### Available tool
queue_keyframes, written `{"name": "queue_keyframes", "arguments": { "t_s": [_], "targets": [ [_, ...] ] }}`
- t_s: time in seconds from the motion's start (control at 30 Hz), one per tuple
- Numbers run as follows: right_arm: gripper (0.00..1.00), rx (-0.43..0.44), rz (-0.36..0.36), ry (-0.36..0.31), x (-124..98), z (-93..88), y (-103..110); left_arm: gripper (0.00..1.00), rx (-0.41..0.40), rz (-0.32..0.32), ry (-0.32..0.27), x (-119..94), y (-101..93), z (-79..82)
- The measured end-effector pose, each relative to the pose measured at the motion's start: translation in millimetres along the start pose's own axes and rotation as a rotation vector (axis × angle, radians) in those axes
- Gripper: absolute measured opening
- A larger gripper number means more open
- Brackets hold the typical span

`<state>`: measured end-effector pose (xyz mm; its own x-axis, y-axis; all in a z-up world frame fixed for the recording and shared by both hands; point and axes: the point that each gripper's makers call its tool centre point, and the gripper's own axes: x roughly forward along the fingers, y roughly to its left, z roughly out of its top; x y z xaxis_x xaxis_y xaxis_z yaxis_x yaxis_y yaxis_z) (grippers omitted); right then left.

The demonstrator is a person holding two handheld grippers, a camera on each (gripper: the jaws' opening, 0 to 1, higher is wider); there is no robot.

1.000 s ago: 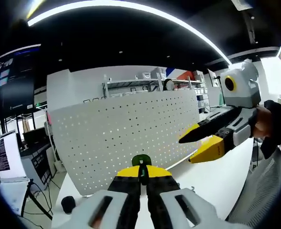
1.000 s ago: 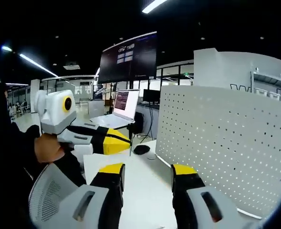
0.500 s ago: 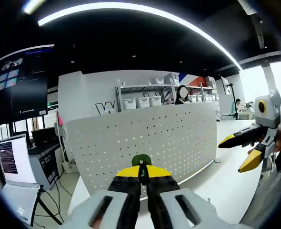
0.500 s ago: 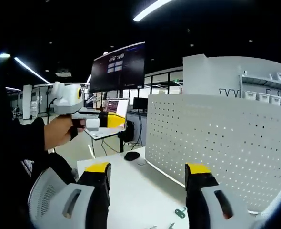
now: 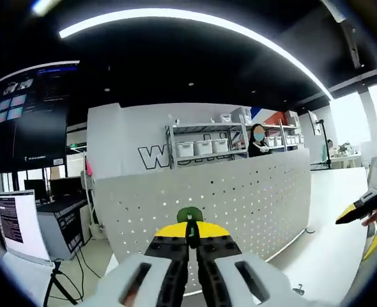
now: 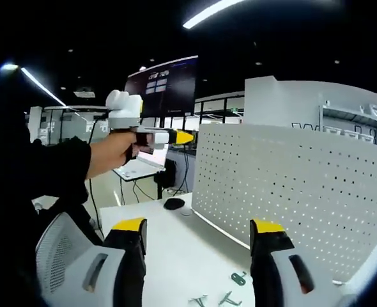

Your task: Insert the hook assembly into the mounting plate slot until the hook locks in place.

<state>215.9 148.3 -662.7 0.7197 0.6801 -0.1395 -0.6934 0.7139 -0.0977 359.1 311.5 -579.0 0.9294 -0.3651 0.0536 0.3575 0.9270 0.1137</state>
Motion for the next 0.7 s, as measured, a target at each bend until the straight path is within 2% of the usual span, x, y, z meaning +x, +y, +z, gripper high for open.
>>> {"name": "queue_keyframes", "arguments": {
  "t_s": [0.4,0.7],
  "targets": [
    [0.63,0.038,-0.042,0.000,-7,-6.7,-13,0.03,0.022,0.016,-0.039,46,5.2,19.8],
    [0.63,0.063,-0.061,0.002,-11,-11.4,-21,0.03,-0.004,0.037,-0.028,75,13.3,14.1]
  ]
}}
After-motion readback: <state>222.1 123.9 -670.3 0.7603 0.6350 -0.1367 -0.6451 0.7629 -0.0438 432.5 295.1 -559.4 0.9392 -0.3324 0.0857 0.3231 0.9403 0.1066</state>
